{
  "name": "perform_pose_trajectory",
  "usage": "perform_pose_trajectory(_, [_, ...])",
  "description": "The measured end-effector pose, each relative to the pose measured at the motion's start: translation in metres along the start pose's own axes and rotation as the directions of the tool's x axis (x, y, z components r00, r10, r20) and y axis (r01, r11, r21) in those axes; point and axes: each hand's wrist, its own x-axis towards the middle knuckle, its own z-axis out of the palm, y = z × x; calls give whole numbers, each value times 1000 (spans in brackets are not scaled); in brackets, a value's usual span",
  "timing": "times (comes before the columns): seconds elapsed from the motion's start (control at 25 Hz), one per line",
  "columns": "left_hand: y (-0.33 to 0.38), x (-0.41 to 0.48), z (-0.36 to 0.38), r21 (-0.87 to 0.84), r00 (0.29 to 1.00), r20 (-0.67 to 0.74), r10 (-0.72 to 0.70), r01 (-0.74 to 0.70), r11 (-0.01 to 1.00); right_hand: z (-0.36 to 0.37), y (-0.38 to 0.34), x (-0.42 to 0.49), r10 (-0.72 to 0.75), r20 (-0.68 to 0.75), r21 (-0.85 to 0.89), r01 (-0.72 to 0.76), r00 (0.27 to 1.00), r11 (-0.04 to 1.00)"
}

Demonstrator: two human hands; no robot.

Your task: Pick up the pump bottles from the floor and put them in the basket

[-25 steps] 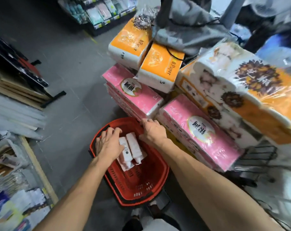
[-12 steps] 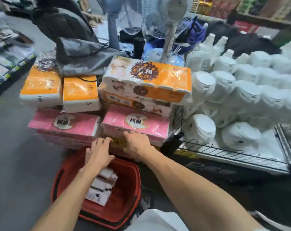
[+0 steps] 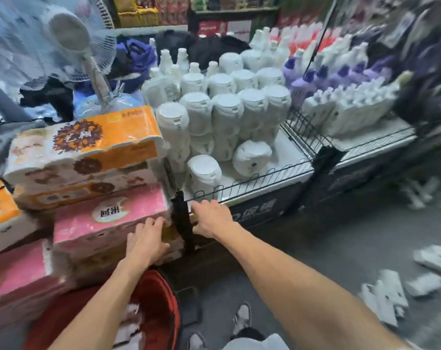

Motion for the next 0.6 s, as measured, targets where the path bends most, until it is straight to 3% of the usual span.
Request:
perform_pose_trajectory(0.28, [174,33,-9,109,949,0,315,-313,943,-25,162,-74,293,-56,136,-284,954,949])
perform_pose_trajectory(0.6, [358,38,13,133,825,37,565,-564,815,-22,323,-177,594,-75,279,-555,801,783])
